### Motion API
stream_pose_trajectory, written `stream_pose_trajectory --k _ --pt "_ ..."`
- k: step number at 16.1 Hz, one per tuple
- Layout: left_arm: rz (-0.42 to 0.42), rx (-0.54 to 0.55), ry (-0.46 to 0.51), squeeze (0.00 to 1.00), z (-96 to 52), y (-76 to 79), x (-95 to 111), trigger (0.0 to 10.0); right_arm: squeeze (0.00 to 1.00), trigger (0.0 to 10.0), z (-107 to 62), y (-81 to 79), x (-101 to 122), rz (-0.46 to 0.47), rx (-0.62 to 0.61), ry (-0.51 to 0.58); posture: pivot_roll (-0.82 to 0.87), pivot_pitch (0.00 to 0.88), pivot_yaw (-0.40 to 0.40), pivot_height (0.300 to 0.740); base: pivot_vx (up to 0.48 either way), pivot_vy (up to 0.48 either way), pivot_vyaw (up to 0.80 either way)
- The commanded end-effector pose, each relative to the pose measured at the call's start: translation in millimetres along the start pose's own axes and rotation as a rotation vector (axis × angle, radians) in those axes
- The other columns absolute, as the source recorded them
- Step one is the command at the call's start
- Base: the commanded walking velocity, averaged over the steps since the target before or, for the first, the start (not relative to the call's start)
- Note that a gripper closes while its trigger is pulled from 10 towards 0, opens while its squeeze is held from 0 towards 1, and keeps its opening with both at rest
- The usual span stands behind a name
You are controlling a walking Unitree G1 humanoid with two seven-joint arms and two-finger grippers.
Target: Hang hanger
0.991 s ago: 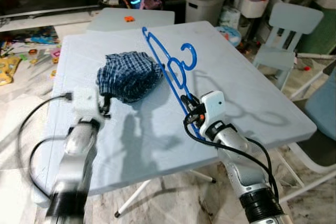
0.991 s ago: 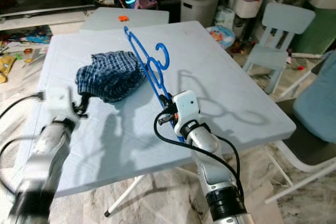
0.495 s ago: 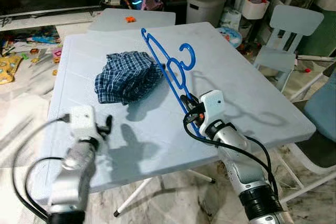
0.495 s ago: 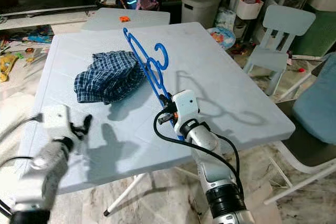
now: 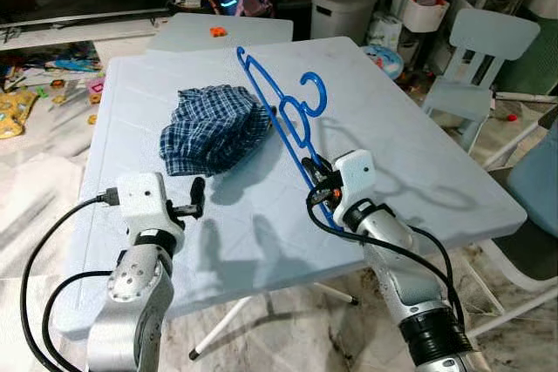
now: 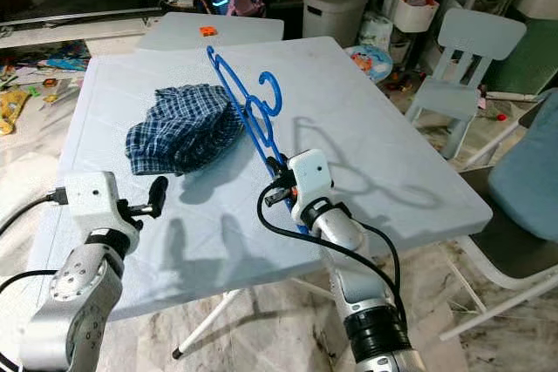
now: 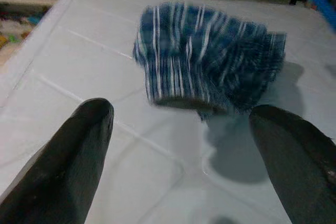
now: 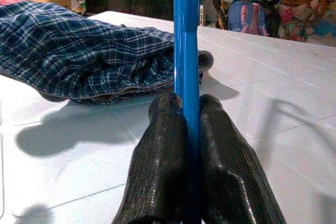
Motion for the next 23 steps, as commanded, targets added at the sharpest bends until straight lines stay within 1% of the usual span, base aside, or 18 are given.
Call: stream_pose_trajectory --k 1,2,3,4,5,8,9,10,12,13,15,17,19,23 --pt "0.027 -0.005 0.059 1.0 0.5 1.7 15.9 10.0 0.0 10.0 2.5 1.6 4.1 -0.013 0.005 0.007 -0.07 0.0 -0.026 0.74 0.0 0.0 0.0" --pt "0.048 0.036 0.049 1.0 3.0 -3.9 14.4 10.0 0.0 10.0 3.0 2.1 4.5 -0.014 0.007 0.006 -0.07 0.0 -0.031 0.74 0.0 0.0 0.0" --pt "0.055 0.049 0.044 1.0 3.7 -5.8 12.9 10.0 0.0 10.0 3.0 2.3 4.3 -0.015 0.008 0.005 -0.07 0.0 -0.032 0.74 0.0 0.0 0.0" --pt "0.097 0.059 0.035 1.0 4.2 -7.9 7.6 10.0 0.0 10.0 2.8 4.0 3.1 -0.014 0.004 -0.004 -0.07 0.0 -0.032 0.74 0.0 0.0 0.0" --pt "0.165 0.013 0.017 0.0 1.8 -4.9 -1.5 10.0 0.0 10.0 -0.8 10.4 -1.3 -0.063 -0.011 -0.037 -0.08 0.0 -0.028 0.74 0.0 0.0 0.0" --pt "0.22 -0.037 0.004 0.0 -3.4 -2.7 -7.1 10.0 0.0 10.0 -13.3 32.2 -3.7 -0.144 -0.064 -0.078 -0.08 0.0 -0.023 0.74 0.0 0.0 0.0" --pt "0.219 -0.048 -0.002 0.0 -3.8 -1.9 -7.8 10.0 0.0 10.0 -15.4 35.5 -3.3 -0.147 -0.074 -0.079 -0.09 0.0 -0.021 0.74 0.0 0.0 0.0" --pt "0.248 -0.104 -0.005 0.0 -7.0 2.6 -11.1 10.0 0.0 10.0 -26.3 49.7 -4.0 -0.16 -0.11 -0.093 -0.09 0.0 -0.019 0.74 0.0 0.0 0.0" --pt "0.287 -0.12 0.012 0.0 -9.7 2.5 -13.2 10.0 0.0 10.0 -33.5 57.2 -6.9 -0.171 -0.133 -0.111 -0.1 0.0 -0.015 0.74 0.0 0.0 0.0" --pt "0.307 -0.128 0.033 0.0 -11.8 2.8 -15.2 10.0 0.0 10.0 -37.1 60.1 -10.1 -0.157 -0.144 -0.126 -0.1 0.0 -0.012 0.74 0.0 0.0 0.0" --pt "0.309 -0.141 0.054 0.0 -11.9 5.0 -13.7 10.0 0.0 10.0 -37.2 58.4 -12.1 -0.141 -0.142 -0.134 -0.1 0.0 -0.011 0.74 0.0 0.0 0.0" --pt "0.308 -0.15 0.067 0.0 -10.6 6.8 -12.8 10.0 0.0 10.0 -34.5 50.4 -11.9 -0.109 -0.119 -0.126 -0.1 0.0 -0.012 0.74 0.0 0.0 0.0" --pt "0.309 -0.145 0.077 0.0 -7.7 9.0 -12.5 10.0 0.0 10.0 -31.7 44.4 -10.1 -0.099 -0.096 -0.116 -0.09 0.0 -0.016 0.74 0.0 0.0 0.0" --pt "0.313 -0.14 0.087 0.0 -6.2 11.1 -12.6 10.0 0.0 10.0 -30.4 42.7 -9.1 -0.093 -0.089 -0.109 -0.09 0.0 -0.015 0.74 0.0 0.0 0.0"
Point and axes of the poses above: a point about 5 cm out from each wrist's last joint towards the gripper, its own z axis pointing out of the wrist towards the gripper, its own x axis along the axis of the wrist's last joint, y = z × x, the point moved 4 cm from there along z, pointing out of the wrist towards the gripper, and after that the axes turned 8 degrees about -z, right-handed, at the moved point
